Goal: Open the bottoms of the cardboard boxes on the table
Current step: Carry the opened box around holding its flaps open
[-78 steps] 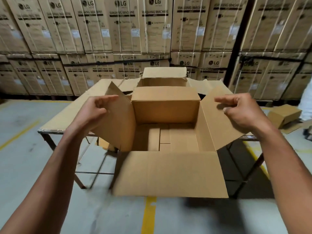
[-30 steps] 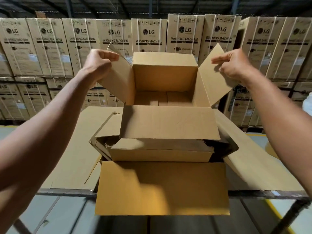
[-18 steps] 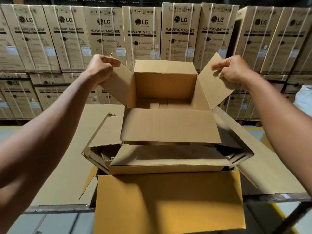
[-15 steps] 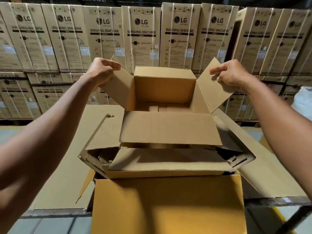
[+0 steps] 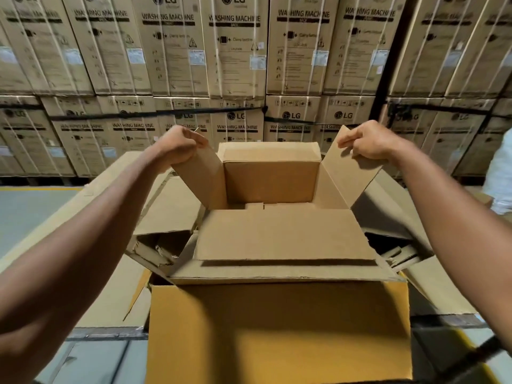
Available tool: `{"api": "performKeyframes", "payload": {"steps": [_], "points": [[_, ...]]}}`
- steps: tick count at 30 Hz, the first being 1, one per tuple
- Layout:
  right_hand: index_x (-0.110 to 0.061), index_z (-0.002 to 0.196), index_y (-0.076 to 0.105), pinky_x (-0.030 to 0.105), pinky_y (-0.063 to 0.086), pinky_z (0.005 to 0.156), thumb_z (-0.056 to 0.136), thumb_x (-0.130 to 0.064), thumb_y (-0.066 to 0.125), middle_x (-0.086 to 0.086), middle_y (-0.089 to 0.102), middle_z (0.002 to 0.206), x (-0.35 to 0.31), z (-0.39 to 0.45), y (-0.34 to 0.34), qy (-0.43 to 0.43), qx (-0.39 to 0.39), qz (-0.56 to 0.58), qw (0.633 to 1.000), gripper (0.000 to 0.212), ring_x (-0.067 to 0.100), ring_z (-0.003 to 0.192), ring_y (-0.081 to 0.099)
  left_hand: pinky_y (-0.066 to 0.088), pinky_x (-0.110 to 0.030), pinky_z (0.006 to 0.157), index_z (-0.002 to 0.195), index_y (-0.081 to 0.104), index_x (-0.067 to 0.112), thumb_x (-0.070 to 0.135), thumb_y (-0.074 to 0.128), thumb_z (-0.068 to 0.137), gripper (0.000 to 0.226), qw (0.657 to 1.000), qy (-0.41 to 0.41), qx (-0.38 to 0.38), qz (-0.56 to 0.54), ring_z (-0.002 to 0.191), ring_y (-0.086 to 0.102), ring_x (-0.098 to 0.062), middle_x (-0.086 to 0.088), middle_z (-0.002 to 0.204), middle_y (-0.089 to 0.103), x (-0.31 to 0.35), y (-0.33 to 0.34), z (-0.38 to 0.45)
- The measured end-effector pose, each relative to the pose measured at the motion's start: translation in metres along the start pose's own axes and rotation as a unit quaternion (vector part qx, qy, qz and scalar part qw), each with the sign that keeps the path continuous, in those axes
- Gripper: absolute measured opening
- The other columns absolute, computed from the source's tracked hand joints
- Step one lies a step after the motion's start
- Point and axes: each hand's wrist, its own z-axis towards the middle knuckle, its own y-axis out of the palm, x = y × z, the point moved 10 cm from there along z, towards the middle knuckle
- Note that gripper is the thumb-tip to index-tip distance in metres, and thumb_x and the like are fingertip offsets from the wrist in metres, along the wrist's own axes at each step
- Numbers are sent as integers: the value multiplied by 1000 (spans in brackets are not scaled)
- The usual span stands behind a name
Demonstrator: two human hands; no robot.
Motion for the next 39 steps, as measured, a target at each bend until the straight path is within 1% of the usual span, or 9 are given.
{"api": "performKeyframes", "payload": {"steps": [4,6,9,12,15,17,21,30,39], "points": [[-14,126,68,26,40,89,89,14,46,-5,67,121,18,-3,26,10,-12,-8,1000,52,13,111,59,46,-28,91,124,68,10,-10,46,90,45,1000,3,-22,1,113,60,-18,-4,130,66,-13,30,-5],[-12,126,68,25,39,94,89,15,45,-4,67,125,26,-1,39,9,-14,-11,1000,51,14,118,58,43,-26,88,125,67,8,-11,44,88,48,1000,2,-28,1,107,57,-13,-4,128,66,-22,45,-10],[-10,125,70,26,39,103,86,17,46,2,69,127,37,2,57,6,-22,-21,1000,53,16,123,57,43,-28,88,126,67,4,-11,45,88,46,999,10,-29,15,108,57,-14,-8,129,66,-35,58,-7],[-12,123,70,28,38,108,86,15,50,3,69,127,46,5,75,14,-33,-24,999,50,17,126,57,48,-31,98,124,66,2,-10,51,92,38,998,24,-52,36,117,62,-20,-12,128,67,-39,71,1],[-13,122,70,23,37,101,87,13,59,2,68,128,53,7,95,12,-49,-30,998,45,16,124,58,45,-31,103,126,64,-1,-9,54,93,35,992,29,-88,80,118,63,-22,-14,126,67,-44,91,2],[-13,122,71,25,39,103,87,11,62,3,68,128,59,8,106,11,-56,-35,998,43,17,124,59,45,-34,107,126,64,-3,-12,55,91,37,991,25,-106,84,121,63,-27,-19,127,66,-52,104,3],[-11,121,71,33,42,111,89,11,59,5,68,129,73,9,121,14,-64,-48,997,41,20,124,59,45,-35,106,128,63,-1,-11,56,91,39,990,4,-108,91,125,60,-28,-17,130,65,-70,119,0],[-9,123,70,32,48,105,87,7,64,9,68,128,80,5,145,-11,-78,-97,992,40,22,120,62,40,-32,112,131,64,5,-11,48,87,49,987,-6,-107,115,130,56,-23,-11,135,63,-75,146,-9],[-10,122,71,39,52,100,86,5,58,11,66,128,83,3,163,-18,-84,-169,982,41,28,117,64,44,-31,107,128,66,6,-8,50,88,46,979,-15,-121,162,127,57,-24,-11,134,64,-86,162,-5]]}}
